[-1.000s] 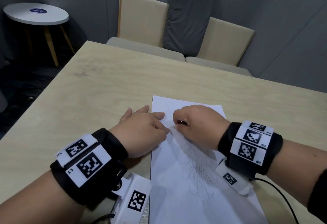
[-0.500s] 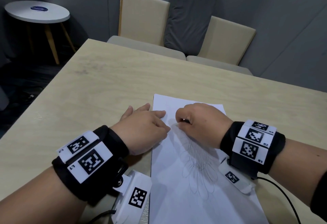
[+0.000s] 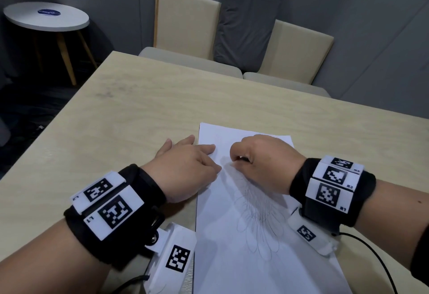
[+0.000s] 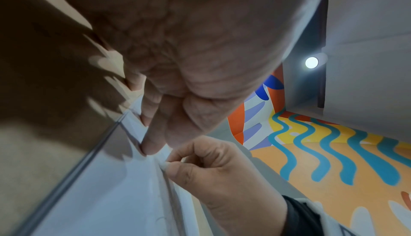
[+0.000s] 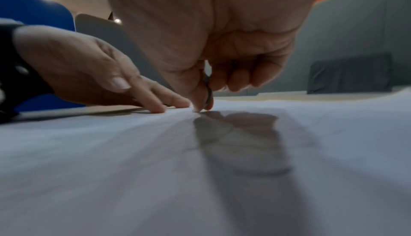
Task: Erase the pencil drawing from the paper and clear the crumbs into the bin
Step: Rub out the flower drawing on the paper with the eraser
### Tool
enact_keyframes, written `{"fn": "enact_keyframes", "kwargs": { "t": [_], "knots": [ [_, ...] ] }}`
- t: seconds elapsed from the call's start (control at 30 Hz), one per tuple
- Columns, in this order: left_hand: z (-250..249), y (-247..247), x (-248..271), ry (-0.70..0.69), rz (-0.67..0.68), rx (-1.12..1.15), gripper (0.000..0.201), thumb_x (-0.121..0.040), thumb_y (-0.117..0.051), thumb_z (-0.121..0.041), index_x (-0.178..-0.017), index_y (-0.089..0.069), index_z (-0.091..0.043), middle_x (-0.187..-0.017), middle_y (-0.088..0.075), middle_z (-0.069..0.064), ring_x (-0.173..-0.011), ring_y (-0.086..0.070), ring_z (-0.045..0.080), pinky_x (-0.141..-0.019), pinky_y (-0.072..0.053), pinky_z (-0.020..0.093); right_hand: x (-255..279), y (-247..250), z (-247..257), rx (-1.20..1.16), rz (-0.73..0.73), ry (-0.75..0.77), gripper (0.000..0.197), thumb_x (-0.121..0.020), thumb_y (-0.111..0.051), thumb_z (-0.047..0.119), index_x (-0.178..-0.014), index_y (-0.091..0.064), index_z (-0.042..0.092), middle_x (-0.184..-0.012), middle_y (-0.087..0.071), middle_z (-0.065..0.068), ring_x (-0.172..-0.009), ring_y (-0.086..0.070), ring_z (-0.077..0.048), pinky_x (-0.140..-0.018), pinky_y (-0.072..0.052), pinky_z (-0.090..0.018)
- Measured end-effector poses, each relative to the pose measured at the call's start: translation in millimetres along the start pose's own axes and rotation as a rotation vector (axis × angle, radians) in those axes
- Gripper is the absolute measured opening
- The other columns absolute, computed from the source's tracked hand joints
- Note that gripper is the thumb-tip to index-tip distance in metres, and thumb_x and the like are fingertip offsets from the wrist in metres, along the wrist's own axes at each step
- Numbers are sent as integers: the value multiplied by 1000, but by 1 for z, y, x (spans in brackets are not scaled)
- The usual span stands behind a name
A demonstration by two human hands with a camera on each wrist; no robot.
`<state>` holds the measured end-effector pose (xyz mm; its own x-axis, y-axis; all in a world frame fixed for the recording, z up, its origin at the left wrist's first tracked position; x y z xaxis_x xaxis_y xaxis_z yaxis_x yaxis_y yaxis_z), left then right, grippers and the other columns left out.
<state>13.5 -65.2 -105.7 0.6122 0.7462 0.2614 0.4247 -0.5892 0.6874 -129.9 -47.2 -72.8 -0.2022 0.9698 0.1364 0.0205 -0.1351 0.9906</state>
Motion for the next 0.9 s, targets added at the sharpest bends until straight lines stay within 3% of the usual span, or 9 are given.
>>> {"fn": "enact_keyframes", "kwargs": {
  "t": [0.1, 0.2, 0.43, 0.6, 0.73, 0.83, 0.9],
  "knots": [
    [-1, -1, 0, -12, 0, 6, 45, -69, -40, -43, -100, -71, -52, -157, -28, -29, -151, 2, 0, -121, 13, 41, -1, 5, -11, 48, -32, -66, 14, -95, -46, 21, -87, -58, 20, -85, -60, 0, -86, -54, -25, -72, -48, -39],
    [0, -1, 0, -6, 1, 24, 40, -67, -40, -43, -90, -71, -54, -156, -29, -29, -151, 2, -1, -121, 13, 40, 2, 2, -3, -3, -18, -16, 14, -94, -46, 20, -83, -55, 19, -82, -58, 2, -82, -53, -23, -72, -48, -40],
    [-1, -1, 1, -13, 3, 14, 37, -67, -40, -44, -88, -70, -53, -156, -30, -29, -151, 2, 0, -121, 12, 40, 4, 4, -6, -21, 0, -40, 12, -94, -48, 21, -84, -56, 19, -82, -58, 3, -81, -52, -22, -71, -47, -38],
    [-2, 0, 1, -19, -9, 6, 47, -68, -39, -45, -100, -73, -48, -156, -30, -28, -151, 1, 0, -121, 12, 40, 3, 7, -16, 19, -2, -96, 12, -93, -48, 20, -83, -55, 19, -83, -60, 1, -82, -52, -24, -69, -47, -36],
    [-2, 1, 2, -17, -12, 18, 50, -68, -40, -45, -102, -76, -43, -156, -31, -28, -151, 1, 0, -120, 12, 40, 8, 2, -6, -44, 13, -30, 13, -94, -49, 21, -87, -60, 18, -83, -60, 3, -83, -54, -22, -73, -48, -38],
    [-3, 1, 4, -10, -3, 0, 38, -80, -48, -47, -104, -77, -39, -156, -31, -28, -151, 1, -1, -120, 12, 38, 6, 4, -16, -15, -4, -80, 13, -94, -49, 22, -86, -59, 19, -83, -60, 3, -83, -53, -23, -72, -48, -36],
    [-3, 1, 5, -2, -2, -10, 28, -94, -52, -39, -106, -77, -36, -156, -30, -27, -151, 2, 0, -120, 12, 38, 6, 6, -18, -19, -28, -93, 13, -94, -49, 21, -84, -58, 19, -82, -59, 3, -82, -52, -22, -71, -47, -36]
  ]
}}
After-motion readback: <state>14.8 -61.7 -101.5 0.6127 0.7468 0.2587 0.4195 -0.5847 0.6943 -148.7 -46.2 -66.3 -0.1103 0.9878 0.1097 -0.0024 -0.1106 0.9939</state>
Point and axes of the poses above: each hand's wrist, its own x-axis away from the middle knuckle, its own y-axis out of the back of the hand, z = x × y, the point moved 6 cm from there along -x, towards the middle knuckle
